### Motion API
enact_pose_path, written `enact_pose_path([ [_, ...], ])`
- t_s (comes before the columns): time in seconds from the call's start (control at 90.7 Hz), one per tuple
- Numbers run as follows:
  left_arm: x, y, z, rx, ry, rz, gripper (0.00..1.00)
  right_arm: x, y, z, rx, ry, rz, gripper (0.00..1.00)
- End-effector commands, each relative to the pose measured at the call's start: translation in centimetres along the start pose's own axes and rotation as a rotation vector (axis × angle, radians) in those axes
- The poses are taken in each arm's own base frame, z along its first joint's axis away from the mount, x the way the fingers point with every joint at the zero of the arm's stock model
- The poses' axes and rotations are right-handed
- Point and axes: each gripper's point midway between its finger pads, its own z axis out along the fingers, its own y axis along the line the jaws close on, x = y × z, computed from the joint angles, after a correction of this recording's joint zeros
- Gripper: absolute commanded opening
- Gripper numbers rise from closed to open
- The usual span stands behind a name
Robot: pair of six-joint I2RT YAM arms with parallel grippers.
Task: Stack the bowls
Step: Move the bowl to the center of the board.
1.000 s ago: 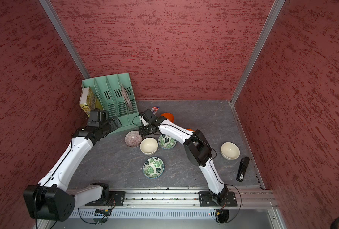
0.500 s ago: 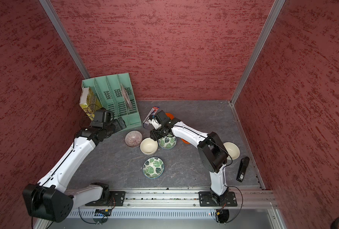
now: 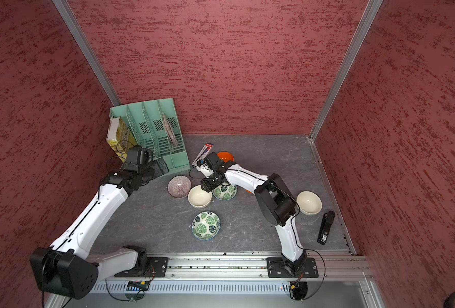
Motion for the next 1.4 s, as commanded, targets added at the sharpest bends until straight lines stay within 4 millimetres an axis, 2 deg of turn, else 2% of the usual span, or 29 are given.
enact_pose_path([
  [0.0,-1.1,-0.2,-0.7,0.0,-0.032,0.008,1.0,-1.1,0.2,0.1,-0.003,-0.023,-0.028,0.43],
  [0.198,-1.3,0.0,-0.8,-0.004,-0.037,0.004,1.0,-0.5,0.0,0.4,-0.002,0.002,-0.034,0.2],
  [0.386,-1.4,0.1,-0.7,-0.007,-0.039,0.001,1.0,0.2,-0.6,-0.1,0.014,0.021,-0.033,0.12],
  [0.672,-1.6,-0.2,-0.6,0.0,-0.04,0.0,1.0,0.6,-2.7,-0.8,0.053,0.002,0.024,0.07],
  [1.025,-1.6,-0.2,-0.2,-0.004,-0.033,0.003,1.0,-0.7,-5.0,-2.4,0.16,-0.074,0.066,0.05],
  [1.157,-1.6,-0.2,-0.1,-0.005,-0.033,0.004,1.0,-1.3,-5.4,-2.8,0.186,-0.106,0.07,0.06],
  [1.389,-1.5,-0.1,0.0,-0.009,-0.032,0.006,1.0,-1.2,-6.0,-3.1,0.223,-0.105,0.07,0.07],
])
